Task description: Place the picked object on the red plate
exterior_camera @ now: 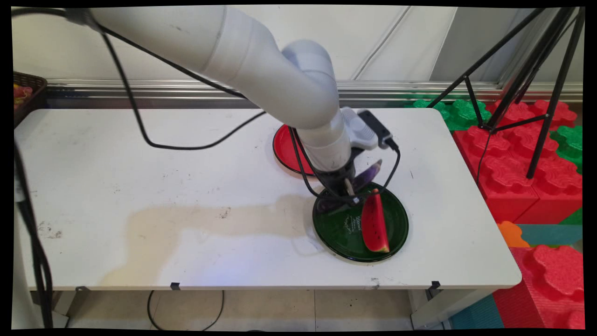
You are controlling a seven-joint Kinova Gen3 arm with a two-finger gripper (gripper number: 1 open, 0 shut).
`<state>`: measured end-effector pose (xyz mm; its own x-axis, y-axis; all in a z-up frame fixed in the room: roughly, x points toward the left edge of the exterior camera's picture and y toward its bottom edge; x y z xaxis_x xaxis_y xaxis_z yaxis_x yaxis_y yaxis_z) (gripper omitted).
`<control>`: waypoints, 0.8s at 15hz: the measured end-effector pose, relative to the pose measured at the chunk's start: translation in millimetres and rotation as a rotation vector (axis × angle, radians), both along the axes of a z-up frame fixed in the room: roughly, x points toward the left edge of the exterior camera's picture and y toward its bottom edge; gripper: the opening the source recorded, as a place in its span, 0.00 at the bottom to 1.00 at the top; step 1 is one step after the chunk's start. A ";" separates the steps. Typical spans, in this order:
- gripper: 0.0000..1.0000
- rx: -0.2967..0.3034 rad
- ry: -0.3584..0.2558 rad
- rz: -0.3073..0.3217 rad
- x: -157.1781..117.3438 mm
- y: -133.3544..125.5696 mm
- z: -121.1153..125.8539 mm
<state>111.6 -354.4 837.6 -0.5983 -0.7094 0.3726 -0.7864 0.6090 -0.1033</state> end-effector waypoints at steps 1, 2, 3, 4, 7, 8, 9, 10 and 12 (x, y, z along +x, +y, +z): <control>0.00 -0.012 0.004 0.005 2.0 1.9 8.3; 0.00 -0.034 0.010 0.013 6.0 5.2 24.2; 0.00 -0.049 0.014 0.018 8.8 6.8 34.5; 0.00 -0.068 0.020 0.026 12.6 8.2 47.4; 0.00 -0.117 0.029 0.044 23.8 9.4 78.7; 0.00 -0.134 0.030 0.053 29.1 8.8 89.4; 0.00 -0.151 0.030 0.063 35.2 7.8 99.3; 0.00 -0.161 0.030 0.070 39.9 6.7 105.9; 0.00 -0.193 0.022 0.087 54.5 0.4 122.1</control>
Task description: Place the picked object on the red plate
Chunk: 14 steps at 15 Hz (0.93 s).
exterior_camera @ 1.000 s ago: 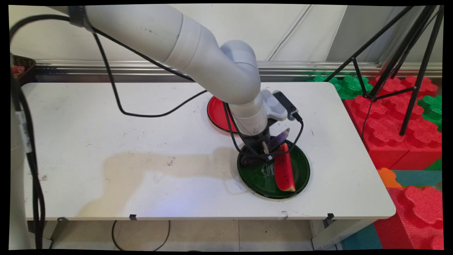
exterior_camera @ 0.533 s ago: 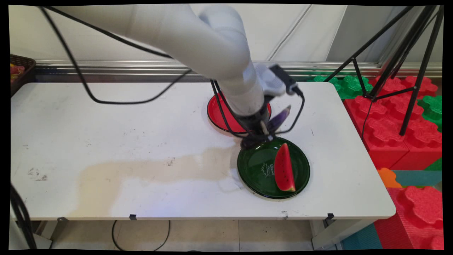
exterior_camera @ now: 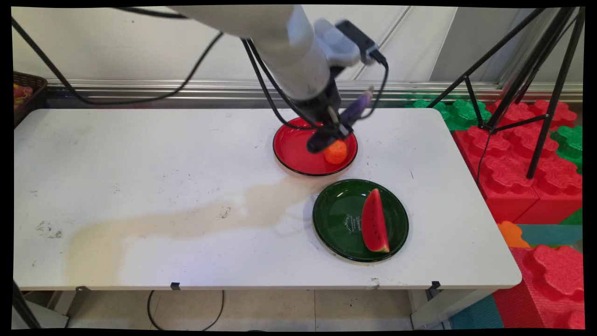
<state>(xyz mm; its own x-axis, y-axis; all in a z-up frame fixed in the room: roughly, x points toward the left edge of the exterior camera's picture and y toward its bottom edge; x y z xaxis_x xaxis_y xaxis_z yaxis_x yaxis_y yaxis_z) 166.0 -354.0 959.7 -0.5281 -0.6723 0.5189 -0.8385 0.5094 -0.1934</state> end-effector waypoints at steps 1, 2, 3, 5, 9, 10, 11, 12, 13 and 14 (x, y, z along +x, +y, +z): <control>0.00 -0.010 -0.004 0.007 5.1 -3.0 4.3; 0.00 -0.019 -0.012 0.013 10.1 -6.6 8.1; 0.00 -0.030 -0.022 0.022 16.9 -12.6 12.3; 0.00 -0.049 -0.052 0.044 32.3 -29.5 16.4; 0.00 -0.060 -0.098 0.054 48.6 -57.0 9.8; 0.00 -0.059 -0.108 0.056 51.9 -64.8 5.4; 0.00 -0.054 -0.120 0.059 56.5 -76.1 -2.5; 0.00 -0.050 -0.126 0.061 58.6 -82.1 -7.3; 0.00 -0.045 -0.132 0.061 60.3 -87.8 -12.8; 0.00 -0.037 -0.139 0.062 62.6 -95.2 -20.5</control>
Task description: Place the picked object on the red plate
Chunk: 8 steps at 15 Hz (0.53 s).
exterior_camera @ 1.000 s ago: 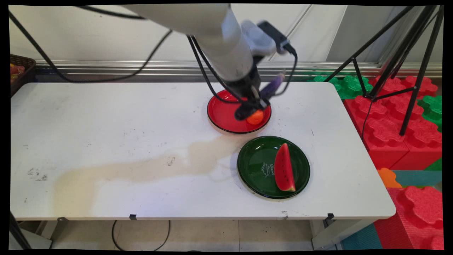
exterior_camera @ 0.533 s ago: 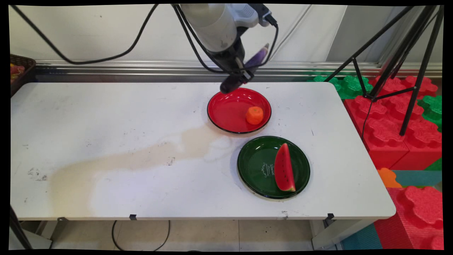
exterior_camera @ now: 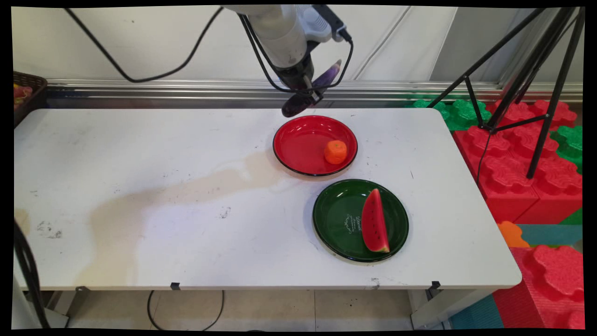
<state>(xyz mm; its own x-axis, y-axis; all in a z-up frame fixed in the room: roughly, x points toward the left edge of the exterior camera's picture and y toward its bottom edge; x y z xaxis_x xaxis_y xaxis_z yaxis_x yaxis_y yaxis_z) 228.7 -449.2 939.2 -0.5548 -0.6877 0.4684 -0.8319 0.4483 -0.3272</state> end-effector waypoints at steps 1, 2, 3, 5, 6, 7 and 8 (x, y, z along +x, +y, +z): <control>0.00 0.009 -0.004 0.000 1.4 -5.9 -7.4; 0.00 0.018 -0.007 -0.001 2.1 -10.6 -13.8; 0.00 0.026 -0.009 -0.003 3.0 -14.8 -20.3; 0.00 0.053 -0.013 -0.010 4.9 -24.7 -38.9; 0.00 0.065 -0.014 -0.014 5.8 -28.8 -47.7; 0.00 0.077 -0.013 -0.017 6.4 -32.6 -56.3; 0.00 0.086 -0.010 -0.019 6.8 -35.5 -63.2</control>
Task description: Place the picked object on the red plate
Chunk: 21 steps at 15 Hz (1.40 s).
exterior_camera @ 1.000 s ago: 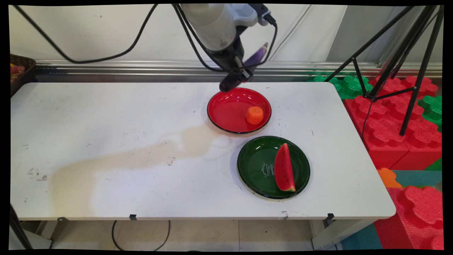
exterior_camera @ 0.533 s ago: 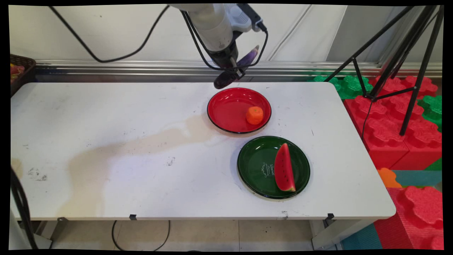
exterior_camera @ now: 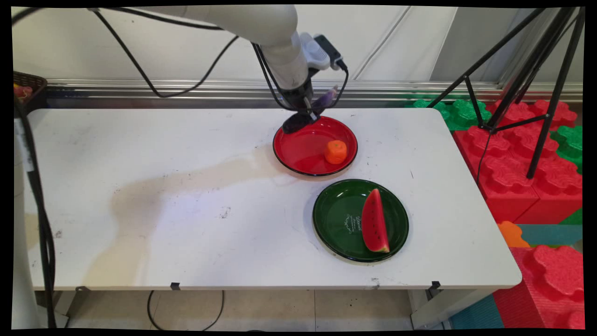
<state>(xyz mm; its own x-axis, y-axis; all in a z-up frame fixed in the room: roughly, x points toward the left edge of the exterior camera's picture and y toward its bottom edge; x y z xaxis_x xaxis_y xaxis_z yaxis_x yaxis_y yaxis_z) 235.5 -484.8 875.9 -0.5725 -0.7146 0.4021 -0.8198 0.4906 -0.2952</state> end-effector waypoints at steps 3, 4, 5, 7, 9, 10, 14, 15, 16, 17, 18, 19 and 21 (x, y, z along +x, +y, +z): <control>0.00 0.025 0.010 -0.003 0.3 -7.1 -18.7; 0.00 0.031 0.013 -0.004 0.5 -8.8 -23.3; 0.00 0.038 0.016 -0.005 1.2 -10.8 -29.1; 0.00 0.046 0.020 -0.005 2.5 -13.8 -36.8; 0.00 0.052 0.022 -0.005 4.1 -15.8 -42.0; 0.00 0.055 0.024 -0.005 5.2 -17.0 -45.0; 0.00 0.063 0.029 -0.006 10.5 -20.5 -52.9; 0.00 0.064 0.030 -0.006 11.6 -21.0 -53.8; 0.00 0.065 0.031 -0.006 12.6 -21.3 -54.4; 0.00 0.065 0.032 -0.007 14.4 -21.7 -55.0; 1.00 0.065 0.033 -0.010 16.1 -21.9 -55.1; 1.00 0.065 0.033 -0.011 17.2 -22.0 -55.1; 1.00 0.061 0.034 -0.018 19.9 -22.2 -54.1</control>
<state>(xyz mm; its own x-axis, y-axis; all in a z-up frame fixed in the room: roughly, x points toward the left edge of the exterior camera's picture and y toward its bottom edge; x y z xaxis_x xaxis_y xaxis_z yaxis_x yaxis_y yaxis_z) 255.3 -507.0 821.8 -0.5719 -0.7281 0.3778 -0.8199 0.5215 -0.2362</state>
